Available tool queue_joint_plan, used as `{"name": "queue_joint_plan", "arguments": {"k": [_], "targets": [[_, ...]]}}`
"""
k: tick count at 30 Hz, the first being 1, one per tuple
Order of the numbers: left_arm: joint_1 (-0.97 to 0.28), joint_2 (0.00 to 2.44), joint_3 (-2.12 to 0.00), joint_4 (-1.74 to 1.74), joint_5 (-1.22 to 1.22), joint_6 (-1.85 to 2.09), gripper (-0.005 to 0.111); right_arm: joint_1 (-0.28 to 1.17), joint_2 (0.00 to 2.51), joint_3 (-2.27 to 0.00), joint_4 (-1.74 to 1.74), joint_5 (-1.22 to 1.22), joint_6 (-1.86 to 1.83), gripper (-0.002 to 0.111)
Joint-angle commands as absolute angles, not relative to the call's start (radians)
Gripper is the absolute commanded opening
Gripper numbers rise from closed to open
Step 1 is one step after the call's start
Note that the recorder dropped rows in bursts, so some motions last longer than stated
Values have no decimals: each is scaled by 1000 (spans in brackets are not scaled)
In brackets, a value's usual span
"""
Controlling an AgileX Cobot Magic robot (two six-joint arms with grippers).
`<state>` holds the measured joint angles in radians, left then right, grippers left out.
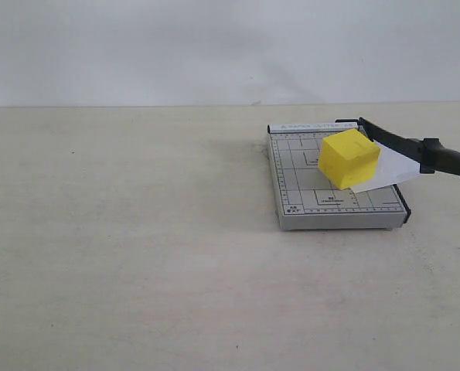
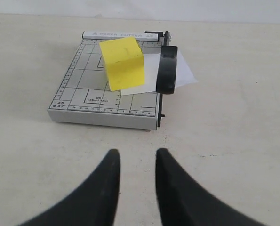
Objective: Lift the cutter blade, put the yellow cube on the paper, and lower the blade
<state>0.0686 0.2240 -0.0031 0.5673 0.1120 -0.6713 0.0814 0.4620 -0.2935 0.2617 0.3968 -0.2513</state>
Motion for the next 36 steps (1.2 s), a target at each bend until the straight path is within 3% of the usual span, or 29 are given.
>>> {"name": "queue_joint_plan", "arguments": {"k": [1, 6, 14, 24, 34, 36], "targets": [[71, 217, 0, 562, 101, -681, 4, 80, 462, -302, 255, 316, -315, 53], [71, 217, 0, 562, 101, -681, 4, 80, 539, -456, 255, 52, -320, 57], [71, 217, 0, 512, 113, -583, 4, 80, 972, -765, 251, 384, -265, 57], [71, 217, 0, -170, 181, 138, 4, 80, 1255, -909, 94, 480, -135, 57], [71, 217, 0, -40, 192, -26, 4, 80, 1351, -909, 38, 540, -55, 57], [71, 217, 0, -40, 195, -24, 4, 80, 1358, -909, 38, 552, -51, 52]]}}
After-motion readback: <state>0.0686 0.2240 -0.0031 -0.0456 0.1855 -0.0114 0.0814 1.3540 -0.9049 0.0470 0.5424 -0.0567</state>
